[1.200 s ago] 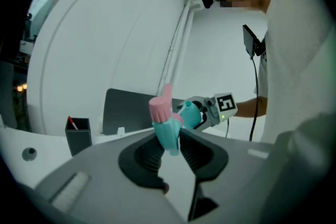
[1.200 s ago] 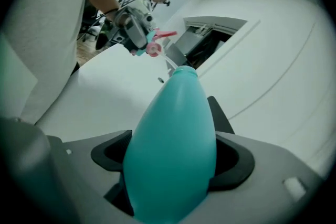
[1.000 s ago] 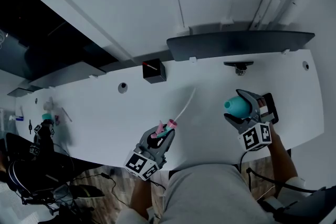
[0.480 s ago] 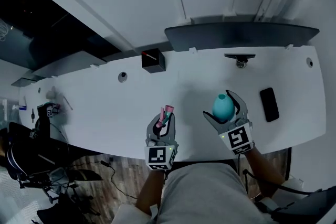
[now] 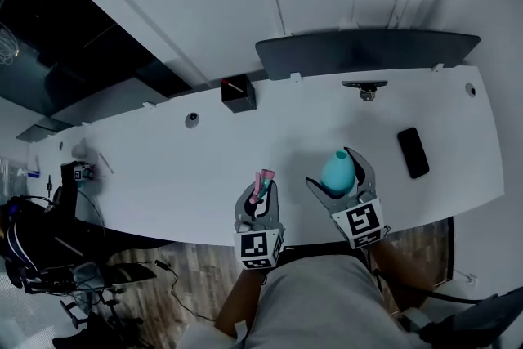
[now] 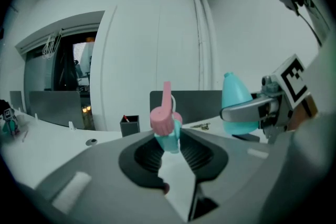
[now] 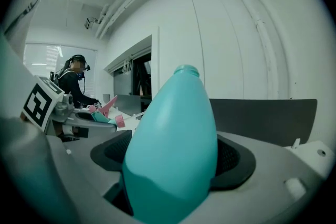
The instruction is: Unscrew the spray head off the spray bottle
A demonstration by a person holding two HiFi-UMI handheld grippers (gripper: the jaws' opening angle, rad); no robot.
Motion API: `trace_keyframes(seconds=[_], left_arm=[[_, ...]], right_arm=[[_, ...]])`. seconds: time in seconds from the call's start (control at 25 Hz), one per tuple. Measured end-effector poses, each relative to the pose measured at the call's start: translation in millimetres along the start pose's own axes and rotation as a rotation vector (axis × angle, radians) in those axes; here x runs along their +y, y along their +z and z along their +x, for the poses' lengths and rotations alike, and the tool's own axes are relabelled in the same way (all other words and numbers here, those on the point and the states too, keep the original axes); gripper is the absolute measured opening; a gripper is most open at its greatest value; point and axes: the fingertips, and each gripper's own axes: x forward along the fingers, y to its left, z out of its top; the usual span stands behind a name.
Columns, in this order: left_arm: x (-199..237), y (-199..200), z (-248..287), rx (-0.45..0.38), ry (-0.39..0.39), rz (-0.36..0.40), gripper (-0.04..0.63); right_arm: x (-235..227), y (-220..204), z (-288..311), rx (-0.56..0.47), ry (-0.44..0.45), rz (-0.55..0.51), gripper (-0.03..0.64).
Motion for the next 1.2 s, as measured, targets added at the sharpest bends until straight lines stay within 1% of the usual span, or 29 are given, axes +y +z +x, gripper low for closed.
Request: trace_keyframes(seconds=[0.08,0.24,0.44,0.6,0.8,0.88,1.08,1.2], left_arm=[[-2,-2,-11,-0.013,-0.028,0.003,0.089],[-4,-3,-46,-0.050,-0.077,0.040,0.089],[-2,-12,-91,-0.074,-0.107,0.033,0.089],[-4,-23,-114,-0.084,-0.111,0.026,0.089],[-12,-32,-130,-0.082,-0.096,0.000,0.089],[-15,-31,-134,-0.083,-0.092,0.005,0.089],[-28,-21,-137,-0.089,-0.081,0.016,0.089],[-41,-11,-138,-0.110,-0.086,0.042,0.089]], right_arm=[[9,3,-10,-0.013,-0.022,0.005,0.451],[39,4,-36,-0.029,-0.070,0.013,0.451],[87,0,-70,-0.014,-0.114,-0.011,0.453],[108,-4,-96,-0.006,-0.144,-0.008,0.453],[105,-7,-135,-0.020,-0.184,0.009,0.453],[101,-4,-145,-0.035,-0.190,0.009,0.453],[95,0,-154,-0.053,-0.167,0.002,0.451],[89,1,-160,-0.071,-0.164,-0.003,0.449]])
